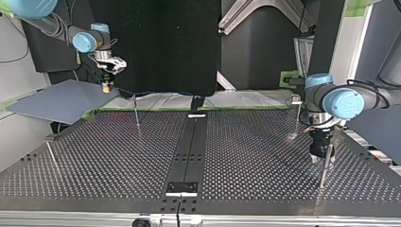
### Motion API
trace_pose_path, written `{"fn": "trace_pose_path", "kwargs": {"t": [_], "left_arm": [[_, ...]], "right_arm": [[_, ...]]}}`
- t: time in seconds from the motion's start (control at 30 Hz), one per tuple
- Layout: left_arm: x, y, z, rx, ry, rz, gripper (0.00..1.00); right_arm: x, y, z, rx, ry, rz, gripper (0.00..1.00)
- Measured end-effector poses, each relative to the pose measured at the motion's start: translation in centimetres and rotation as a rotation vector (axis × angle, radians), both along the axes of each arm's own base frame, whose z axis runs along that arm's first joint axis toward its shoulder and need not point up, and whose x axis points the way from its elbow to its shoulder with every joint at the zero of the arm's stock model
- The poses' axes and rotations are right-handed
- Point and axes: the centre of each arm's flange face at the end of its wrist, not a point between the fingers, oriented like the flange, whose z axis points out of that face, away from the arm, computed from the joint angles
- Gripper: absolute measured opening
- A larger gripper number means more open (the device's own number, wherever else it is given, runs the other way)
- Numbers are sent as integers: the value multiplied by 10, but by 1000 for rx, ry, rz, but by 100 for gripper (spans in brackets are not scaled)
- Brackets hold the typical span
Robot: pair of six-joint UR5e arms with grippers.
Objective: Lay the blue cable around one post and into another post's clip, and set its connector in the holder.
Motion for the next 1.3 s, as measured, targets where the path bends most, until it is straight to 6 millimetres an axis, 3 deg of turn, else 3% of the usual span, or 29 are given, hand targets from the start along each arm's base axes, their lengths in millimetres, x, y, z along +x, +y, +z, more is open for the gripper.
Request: {"fn": "trace_pose_path", "kwargs": {"t": [0.33,0.83,1.0,1.3], "left_arm": [[0,0,0,-1,0,-1,100],[0,-3,0,-1,2,-5,100],[0,-3,0,-1,3,-5,100],[0,-3,-1,-1,3,-4,100]], "right_arm": [[-3,12,39,-49,-94,15,0],[2,-14,127,-184,-176,66,0],[1,-13,127,-176,-171,62,0],[-7,-6,97,-98,-120,5,0]]}}
